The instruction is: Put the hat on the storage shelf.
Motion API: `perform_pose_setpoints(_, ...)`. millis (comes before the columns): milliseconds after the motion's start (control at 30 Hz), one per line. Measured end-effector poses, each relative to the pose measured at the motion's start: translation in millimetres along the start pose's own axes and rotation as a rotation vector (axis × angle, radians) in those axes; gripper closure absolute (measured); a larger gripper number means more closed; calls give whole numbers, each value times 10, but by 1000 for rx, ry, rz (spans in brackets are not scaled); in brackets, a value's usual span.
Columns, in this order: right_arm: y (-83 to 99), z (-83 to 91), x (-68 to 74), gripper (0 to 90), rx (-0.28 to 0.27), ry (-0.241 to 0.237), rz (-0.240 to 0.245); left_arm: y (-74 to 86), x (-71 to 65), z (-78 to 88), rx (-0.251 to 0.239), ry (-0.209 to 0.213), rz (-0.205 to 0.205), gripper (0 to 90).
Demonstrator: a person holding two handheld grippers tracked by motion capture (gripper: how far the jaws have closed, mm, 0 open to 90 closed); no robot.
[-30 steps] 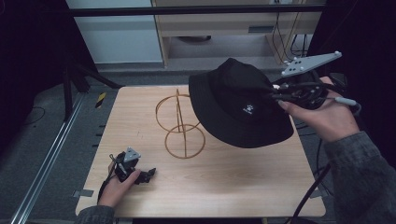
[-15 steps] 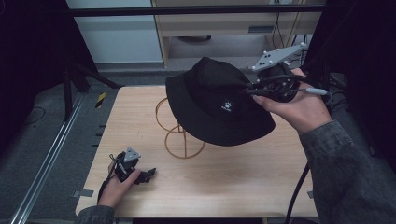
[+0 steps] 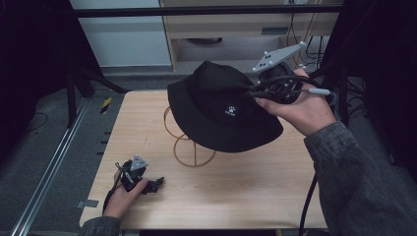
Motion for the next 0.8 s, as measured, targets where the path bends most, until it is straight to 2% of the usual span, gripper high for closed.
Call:
perform_pose_setpoints(267, -87, -119, -8, 825, 3, -12, 1, -1, -1, -1, -2, 0, 1, 0)
perform_pose_setpoints(800, -359, -505, 157, 825, -5, -59, 16, -2, -2, -2, -4, 1, 2, 0)
Point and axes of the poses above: each handheld gripper's, and its own axes: z roughly backward along the jaws, y roughly out of its underside, x roughly to its left, the point moved 5 cm from there along -z, roughly forward along the jaws, and after that the axes turned 11 degrees about x, right-handed, at the moved point
